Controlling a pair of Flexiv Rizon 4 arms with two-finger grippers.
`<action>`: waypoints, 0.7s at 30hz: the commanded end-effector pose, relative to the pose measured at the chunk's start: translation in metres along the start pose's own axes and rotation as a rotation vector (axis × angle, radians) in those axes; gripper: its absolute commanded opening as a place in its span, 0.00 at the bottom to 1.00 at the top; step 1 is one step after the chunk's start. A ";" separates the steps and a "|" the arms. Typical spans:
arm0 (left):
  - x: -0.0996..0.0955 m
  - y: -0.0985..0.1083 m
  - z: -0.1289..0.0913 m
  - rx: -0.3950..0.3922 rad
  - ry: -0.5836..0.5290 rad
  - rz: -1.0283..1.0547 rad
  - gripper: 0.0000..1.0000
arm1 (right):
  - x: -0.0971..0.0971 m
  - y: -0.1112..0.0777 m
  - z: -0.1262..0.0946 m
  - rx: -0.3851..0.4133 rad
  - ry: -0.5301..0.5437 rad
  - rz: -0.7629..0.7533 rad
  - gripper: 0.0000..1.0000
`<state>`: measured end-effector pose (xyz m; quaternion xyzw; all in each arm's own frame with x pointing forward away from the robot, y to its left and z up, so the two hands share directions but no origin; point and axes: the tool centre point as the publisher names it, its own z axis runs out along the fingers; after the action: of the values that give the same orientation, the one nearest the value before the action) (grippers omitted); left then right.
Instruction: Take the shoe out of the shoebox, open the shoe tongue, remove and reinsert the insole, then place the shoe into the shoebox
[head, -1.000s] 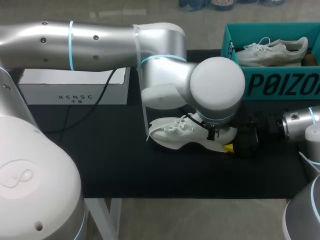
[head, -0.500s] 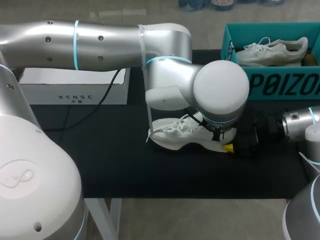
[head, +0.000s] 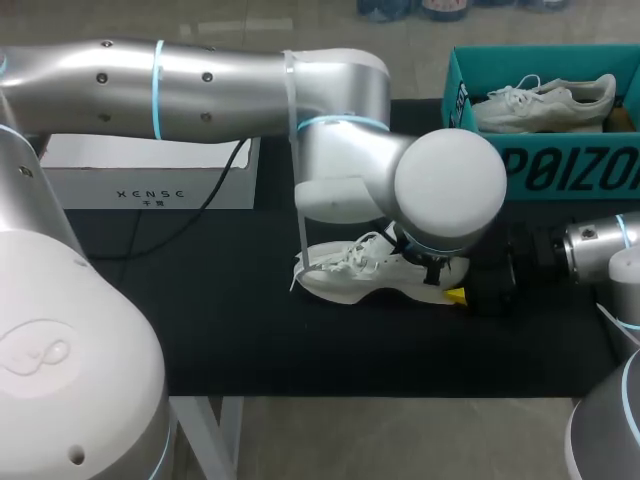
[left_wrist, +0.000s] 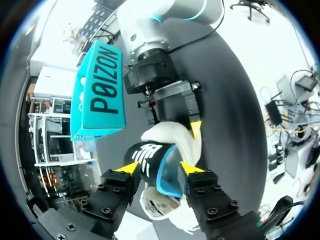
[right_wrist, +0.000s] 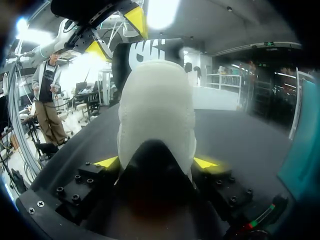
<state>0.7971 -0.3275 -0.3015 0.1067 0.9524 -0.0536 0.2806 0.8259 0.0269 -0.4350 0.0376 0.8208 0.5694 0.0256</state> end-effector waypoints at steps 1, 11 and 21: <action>0.001 0.003 0.001 -0.005 -0.007 -0.011 0.73 | 0.000 -0.003 0.003 0.003 -0.002 0.000 0.00; -0.009 0.015 0.006 -0.037 -0.031 -0.052 0.45 | 0.000 -0.003 0.003 0.003 -0.002 0.000 0.00; -0.016 0.012 0.009 -0.059 -0.048 -0.076 0.14 | 0.000 -0.003 0.003 0.003 -0.002 0.000 0.00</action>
<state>0.8184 -0.3159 -0.3018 0.0623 0.9501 -0.0422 0.3027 0.8259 0.0268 -0.4350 0.0377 0.8209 0.5693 0.0257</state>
